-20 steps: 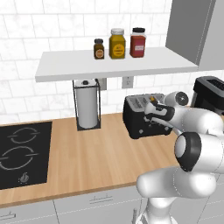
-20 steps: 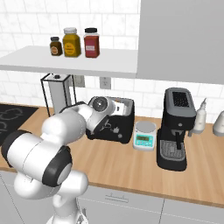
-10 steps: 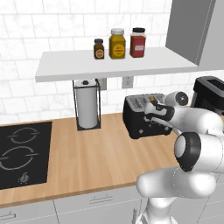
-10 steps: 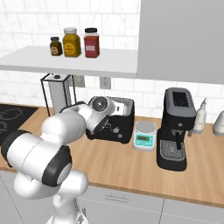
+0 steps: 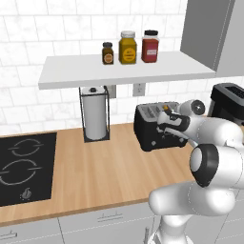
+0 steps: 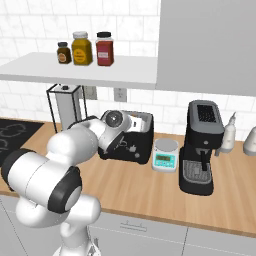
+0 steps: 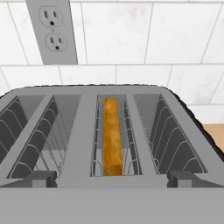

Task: Start the toaster. Once the lever pops up, take the bread to the plate on the dining counter.

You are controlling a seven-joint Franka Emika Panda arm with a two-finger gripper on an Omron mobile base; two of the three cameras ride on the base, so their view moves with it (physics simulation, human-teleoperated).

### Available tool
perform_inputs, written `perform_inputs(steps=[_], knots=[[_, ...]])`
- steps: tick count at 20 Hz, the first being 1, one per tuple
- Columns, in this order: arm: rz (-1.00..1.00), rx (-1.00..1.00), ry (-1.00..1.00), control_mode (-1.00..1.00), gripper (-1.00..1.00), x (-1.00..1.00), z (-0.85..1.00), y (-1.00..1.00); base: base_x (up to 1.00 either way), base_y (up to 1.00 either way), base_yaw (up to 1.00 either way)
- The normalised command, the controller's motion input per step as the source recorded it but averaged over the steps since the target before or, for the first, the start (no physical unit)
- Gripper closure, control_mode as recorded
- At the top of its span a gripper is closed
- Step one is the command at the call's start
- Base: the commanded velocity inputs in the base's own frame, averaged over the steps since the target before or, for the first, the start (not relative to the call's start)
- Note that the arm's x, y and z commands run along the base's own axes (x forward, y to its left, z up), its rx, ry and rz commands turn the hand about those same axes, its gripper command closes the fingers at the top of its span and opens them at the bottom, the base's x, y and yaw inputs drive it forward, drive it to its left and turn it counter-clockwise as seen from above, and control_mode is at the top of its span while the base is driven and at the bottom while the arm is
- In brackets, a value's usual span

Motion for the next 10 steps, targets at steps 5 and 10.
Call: perform_inputs(steps=[5, 10], knots=[[0.0, 0.0, 0.0, -1.0, -1.0, 0.0, 0.0, 0.0, 0.0, 0.0, 0.0], [0.0, 0.0, 0.0, -1.0, -1.0, 0.0, 0.0, 0.0, 0.0, 0.0, 0.0]])
